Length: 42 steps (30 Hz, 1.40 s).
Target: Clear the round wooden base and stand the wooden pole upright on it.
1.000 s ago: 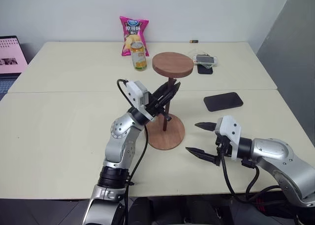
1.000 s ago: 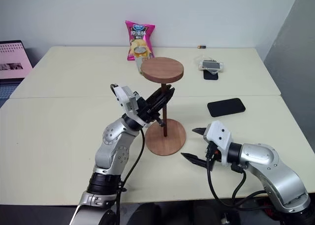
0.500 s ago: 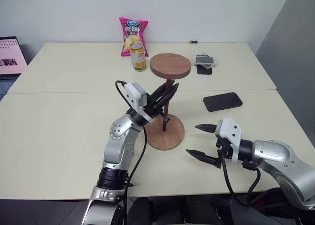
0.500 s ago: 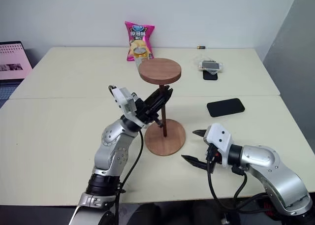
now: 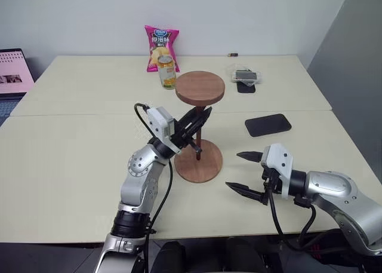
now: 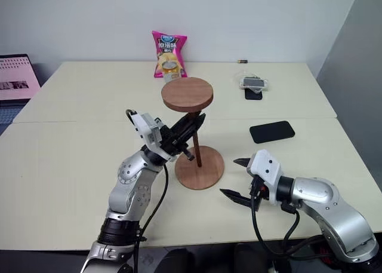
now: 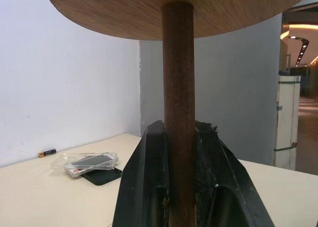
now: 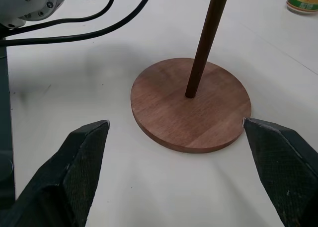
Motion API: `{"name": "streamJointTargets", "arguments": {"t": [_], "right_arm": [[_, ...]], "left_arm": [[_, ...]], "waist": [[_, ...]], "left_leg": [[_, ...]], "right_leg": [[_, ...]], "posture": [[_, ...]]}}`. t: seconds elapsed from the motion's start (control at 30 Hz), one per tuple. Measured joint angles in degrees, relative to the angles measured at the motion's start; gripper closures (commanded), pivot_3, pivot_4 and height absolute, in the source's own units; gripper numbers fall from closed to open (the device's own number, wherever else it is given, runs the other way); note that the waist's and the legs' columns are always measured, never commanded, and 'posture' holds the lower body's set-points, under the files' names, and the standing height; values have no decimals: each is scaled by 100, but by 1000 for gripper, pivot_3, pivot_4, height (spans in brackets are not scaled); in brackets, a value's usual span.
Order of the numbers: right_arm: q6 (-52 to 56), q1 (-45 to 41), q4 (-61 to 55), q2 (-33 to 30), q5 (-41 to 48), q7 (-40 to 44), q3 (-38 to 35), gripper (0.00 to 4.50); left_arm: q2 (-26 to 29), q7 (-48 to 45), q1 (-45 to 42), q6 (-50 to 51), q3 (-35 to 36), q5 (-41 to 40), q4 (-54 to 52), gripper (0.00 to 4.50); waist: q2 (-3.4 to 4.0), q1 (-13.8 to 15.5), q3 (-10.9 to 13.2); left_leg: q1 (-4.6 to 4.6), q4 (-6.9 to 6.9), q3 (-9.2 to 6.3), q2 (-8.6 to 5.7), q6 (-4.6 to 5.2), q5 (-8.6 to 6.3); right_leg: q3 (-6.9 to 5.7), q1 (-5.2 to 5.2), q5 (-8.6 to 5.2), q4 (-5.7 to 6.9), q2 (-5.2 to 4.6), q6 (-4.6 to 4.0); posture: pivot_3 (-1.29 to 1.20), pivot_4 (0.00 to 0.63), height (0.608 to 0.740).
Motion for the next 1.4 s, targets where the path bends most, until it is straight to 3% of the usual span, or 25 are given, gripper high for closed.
{"name": "streamJointTargets", "arguments": {"t": [0.6, 0.63, 0.77, 1.13, 1.4], "right_arm": [[-2, -2, 0, 35, -2, -63, 44, 0], [-3, -4, 0, 35, -3, -63, 46, 0], [-6, -18, 1, 42, -5, -63, 50, 0], [-6, -25, 1, 68, -5, -65, 55, 0], [-54, -30, 57, 73, -17, -56, 61, 0]], "left_arm": [[192, 238, 266, -332, -148, 129, 24, 4226], [199, 247, 262, -321, -154, 129, 20, 3524], [491, 259, 398, 51, -184, 409, 292, 2805], [519, 126, 458, 270, -215, 528, 347, 557], [986, -209, 476, 663, -304, 487, -279, 557]], "waist": [[14, -32, -85], [14, -32, -86], [21, -35, -81], [0, 16, -61], [1, 9, -53]], "left_leg": [[16, -5, -2, 6, 2, -1], [16, -5, -2, 6, 2, -1], [9, -6, -3, 4, 3, -1], [-12, -6, -4, 0, 8, -5], [-12, -8, -4, 1, 10, -6]], "right_leg": [[1, 13, -16, 0, 5, 28], [1, 13, -16, 0, 5, 28], [0, 5, -17, -1, 7, 29], [-3, -8, -16, -9, -2, 28], [-3, -9, -17, -9, -2, 29]], "posture": [[0, 150, 740], [0, 150, 740], [0, 150, 740], [0, 150, 740], [0, 150, 740]]}}
